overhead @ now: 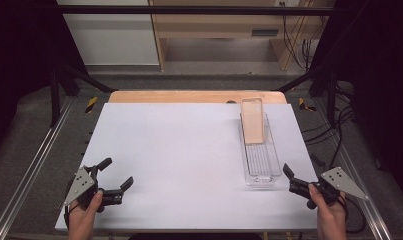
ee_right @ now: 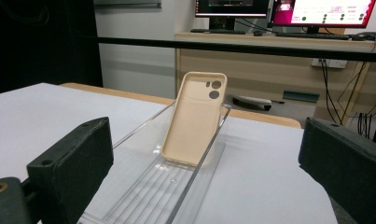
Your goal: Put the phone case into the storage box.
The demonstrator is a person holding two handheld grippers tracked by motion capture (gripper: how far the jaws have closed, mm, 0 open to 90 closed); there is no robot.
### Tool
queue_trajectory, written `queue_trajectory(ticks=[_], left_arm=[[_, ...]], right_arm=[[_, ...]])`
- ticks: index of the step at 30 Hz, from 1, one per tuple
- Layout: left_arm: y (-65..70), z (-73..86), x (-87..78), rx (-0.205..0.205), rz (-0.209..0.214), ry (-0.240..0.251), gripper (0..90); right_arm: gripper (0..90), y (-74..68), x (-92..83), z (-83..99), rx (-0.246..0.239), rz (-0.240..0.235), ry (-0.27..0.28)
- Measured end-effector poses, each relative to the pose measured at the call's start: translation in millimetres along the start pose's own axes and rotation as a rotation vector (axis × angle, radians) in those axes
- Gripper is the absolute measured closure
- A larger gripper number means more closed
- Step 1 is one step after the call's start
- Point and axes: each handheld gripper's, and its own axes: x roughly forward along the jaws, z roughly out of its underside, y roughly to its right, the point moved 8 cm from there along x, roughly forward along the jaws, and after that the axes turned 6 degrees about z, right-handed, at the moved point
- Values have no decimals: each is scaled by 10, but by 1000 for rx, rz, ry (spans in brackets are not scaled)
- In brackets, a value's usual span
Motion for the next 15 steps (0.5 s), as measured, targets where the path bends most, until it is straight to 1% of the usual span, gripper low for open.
queue_trajectory(ticks=[5, 15], left_arm=[[16, 13, 3, 5, 1, -12, 13], [22, 18, -17, -1, -3, -7, 13]], right_arm=[[34, -24, -13, 45, -6, -5, 0], [34, -68, -31, 113, -4, -15, 2]])
